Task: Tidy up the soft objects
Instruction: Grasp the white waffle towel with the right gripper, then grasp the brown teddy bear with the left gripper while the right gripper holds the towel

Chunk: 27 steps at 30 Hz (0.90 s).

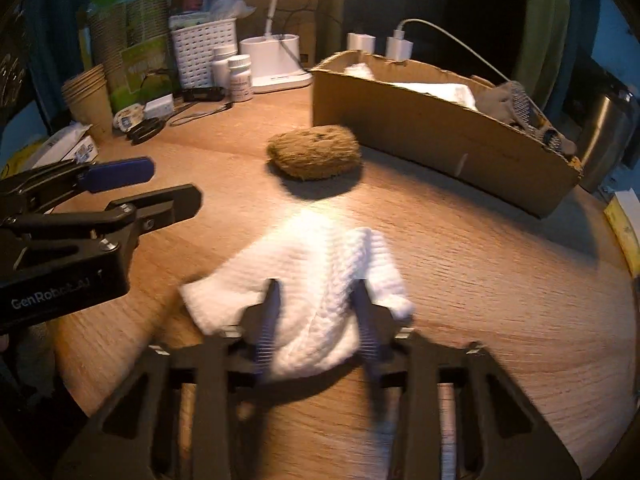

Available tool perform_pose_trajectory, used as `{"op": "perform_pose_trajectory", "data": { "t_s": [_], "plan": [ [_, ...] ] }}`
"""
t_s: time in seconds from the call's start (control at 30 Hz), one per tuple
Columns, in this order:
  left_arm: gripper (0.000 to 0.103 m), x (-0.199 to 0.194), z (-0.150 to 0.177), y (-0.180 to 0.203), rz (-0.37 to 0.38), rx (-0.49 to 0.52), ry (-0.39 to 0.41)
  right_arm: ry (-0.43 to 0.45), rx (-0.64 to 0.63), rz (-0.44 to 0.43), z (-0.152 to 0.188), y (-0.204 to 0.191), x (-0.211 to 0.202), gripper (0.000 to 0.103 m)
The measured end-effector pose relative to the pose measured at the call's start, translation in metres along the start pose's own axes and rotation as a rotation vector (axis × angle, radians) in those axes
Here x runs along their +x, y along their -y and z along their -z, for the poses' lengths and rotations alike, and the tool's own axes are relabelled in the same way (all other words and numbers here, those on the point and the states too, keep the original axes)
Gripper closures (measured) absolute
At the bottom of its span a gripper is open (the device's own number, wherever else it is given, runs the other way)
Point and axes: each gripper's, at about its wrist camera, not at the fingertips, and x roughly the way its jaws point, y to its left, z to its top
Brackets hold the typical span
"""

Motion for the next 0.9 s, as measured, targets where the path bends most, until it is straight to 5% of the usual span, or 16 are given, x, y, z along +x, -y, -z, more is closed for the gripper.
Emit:
{"op": "perform_pose_trajectory", "data": {
  "t_s": [0.03,0.17,0.9],
  "plan": [
    [0.042,0.001,-0.001,0.001,0.0,0.002,-0.002,0.0,0.006,0.0,0.0,0.003,0.0,0.085],
    [0.042,0.004,-0.004,0.008,0.001,0.015,-0.01,0.002,0.024,0.0,0.0,0.014,-0.001,0.089],
    [0.042,0.042,-0.052,0.054,-0.019,0.099,-0.04,0.055,0.136,0.048,-0.008,0.091,-0.007,0.09]
  ]
}}
